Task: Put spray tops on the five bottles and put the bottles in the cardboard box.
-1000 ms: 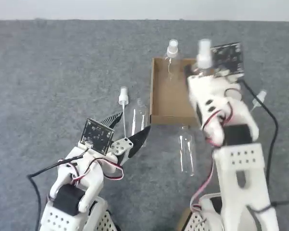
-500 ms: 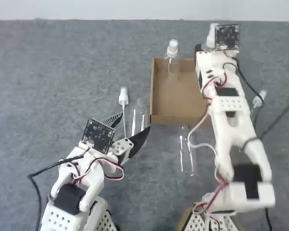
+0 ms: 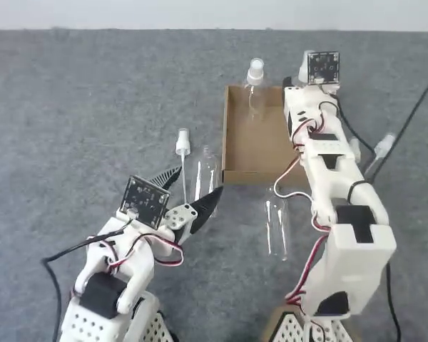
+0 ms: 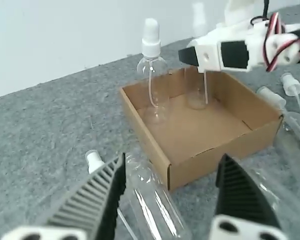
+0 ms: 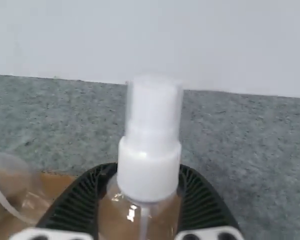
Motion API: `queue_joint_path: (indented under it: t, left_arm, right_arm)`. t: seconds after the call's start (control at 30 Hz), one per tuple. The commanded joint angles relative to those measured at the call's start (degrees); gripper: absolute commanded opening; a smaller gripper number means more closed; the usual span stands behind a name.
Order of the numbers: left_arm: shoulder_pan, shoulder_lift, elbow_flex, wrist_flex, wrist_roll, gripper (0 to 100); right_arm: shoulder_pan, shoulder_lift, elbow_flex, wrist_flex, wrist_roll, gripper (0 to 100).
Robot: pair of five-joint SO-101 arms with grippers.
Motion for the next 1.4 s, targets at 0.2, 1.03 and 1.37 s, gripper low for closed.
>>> queue_joint_path:
  t: [0.2, 1.03, 1.37]
  left_arm:
    - [-0.18, -0.7, -0.31, -1.32, -0.53, 27]
    - [-0.26, -0.7, -0.31, -1.23, -0.53, 27]
    - [-0.26, -0.7, -0.31, -1.23, -0.53, 27]
  right_arm:
    - [0.13, -0.57, -4.13, -1.45, -0.26, 0.7]
    - [-0.92, -0.92, -4.13, -1.01, -0.18, 23.4]
    - [-1.1, -1.27, -4.31, -1.01, -0.18, 29.6]
